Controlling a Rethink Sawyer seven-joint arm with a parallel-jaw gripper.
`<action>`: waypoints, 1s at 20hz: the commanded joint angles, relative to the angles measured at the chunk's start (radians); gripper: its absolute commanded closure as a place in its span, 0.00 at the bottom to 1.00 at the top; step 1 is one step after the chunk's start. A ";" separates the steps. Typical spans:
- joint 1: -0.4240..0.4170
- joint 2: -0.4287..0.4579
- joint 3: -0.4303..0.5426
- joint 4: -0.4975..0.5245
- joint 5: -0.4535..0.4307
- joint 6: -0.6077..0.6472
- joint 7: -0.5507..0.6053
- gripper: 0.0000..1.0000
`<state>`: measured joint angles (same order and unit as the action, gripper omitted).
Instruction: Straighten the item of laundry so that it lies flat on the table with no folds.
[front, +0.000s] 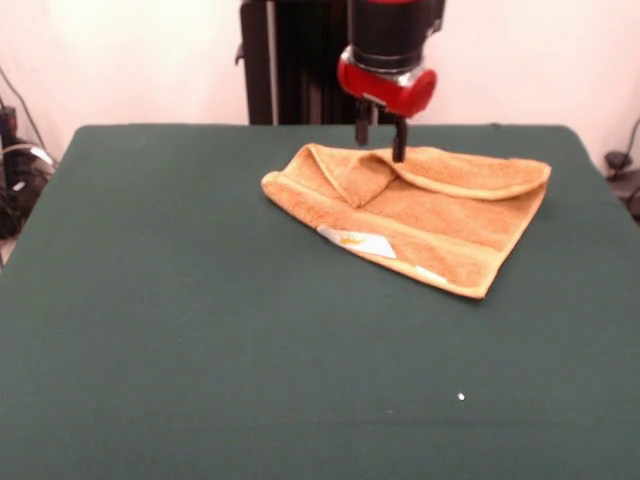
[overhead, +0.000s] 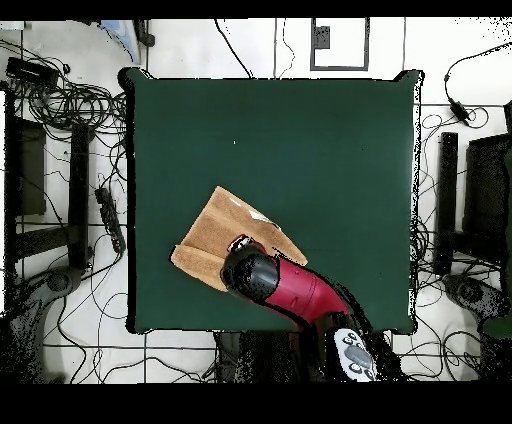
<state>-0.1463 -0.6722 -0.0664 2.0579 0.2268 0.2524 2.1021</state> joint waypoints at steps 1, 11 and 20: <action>-0.048 0.108 0.109 0.063 -0.049 -0.114 0.104 0.00; -0.125 0.230 0.184 0.044 -0.103 -0.252 0.130 0.00; -0.134 0.269 0.202 0.028 -0.117 -0.288 0.152 0.00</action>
<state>-0.2953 -0.4775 -0.0162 2.0836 0.1200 0.0073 2.1021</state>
